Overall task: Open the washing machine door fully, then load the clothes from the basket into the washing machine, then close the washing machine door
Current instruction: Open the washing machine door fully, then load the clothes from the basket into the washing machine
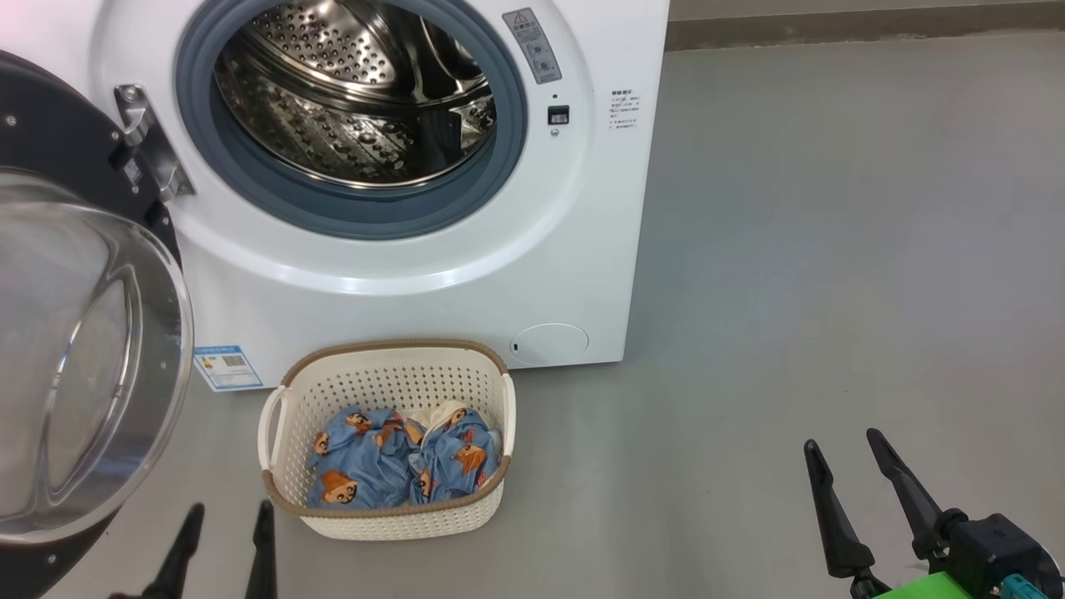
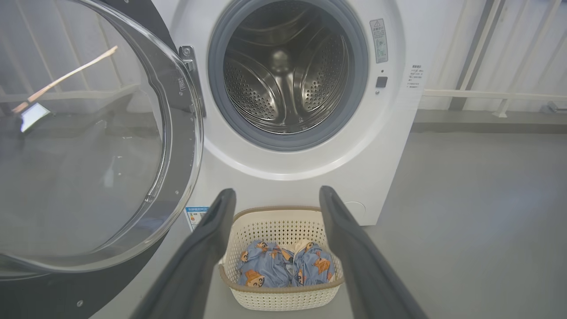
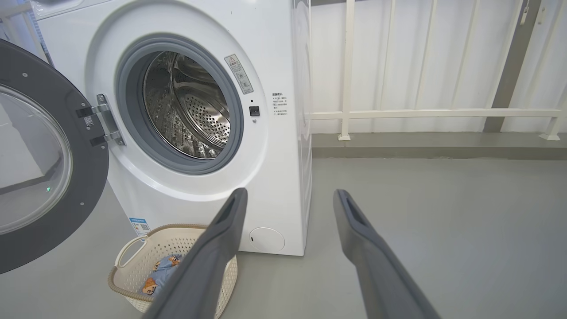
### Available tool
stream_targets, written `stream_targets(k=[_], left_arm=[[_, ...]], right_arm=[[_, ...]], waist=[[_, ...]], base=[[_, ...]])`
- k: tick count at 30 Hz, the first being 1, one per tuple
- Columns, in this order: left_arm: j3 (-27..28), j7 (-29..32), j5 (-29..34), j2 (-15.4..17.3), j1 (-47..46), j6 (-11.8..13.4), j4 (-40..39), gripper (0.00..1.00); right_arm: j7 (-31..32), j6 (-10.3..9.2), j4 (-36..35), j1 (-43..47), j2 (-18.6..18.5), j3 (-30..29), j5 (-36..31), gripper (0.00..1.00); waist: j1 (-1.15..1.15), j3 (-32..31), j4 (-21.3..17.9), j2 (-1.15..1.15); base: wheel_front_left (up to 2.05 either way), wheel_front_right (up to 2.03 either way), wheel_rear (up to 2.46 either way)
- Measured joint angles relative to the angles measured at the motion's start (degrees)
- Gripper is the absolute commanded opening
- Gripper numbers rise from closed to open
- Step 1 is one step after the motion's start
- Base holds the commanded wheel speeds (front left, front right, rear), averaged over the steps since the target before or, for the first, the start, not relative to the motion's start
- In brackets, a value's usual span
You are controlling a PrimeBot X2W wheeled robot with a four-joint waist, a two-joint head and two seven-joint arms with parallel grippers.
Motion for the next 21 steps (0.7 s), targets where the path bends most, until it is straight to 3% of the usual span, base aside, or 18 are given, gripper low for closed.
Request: stream_targets(k=[21], left_arm=[[-1.02,-1.21,-0.05,-0.22,0.60,0.69,1.94,1.00]], right_arm=[[0.00,0.00,-0.22,1.15,0.47,-0.23,-0.51,1.00]], waist=[[0.00,0.23,0.63,0.00]], base=[[0.00,0.00,0.00]])
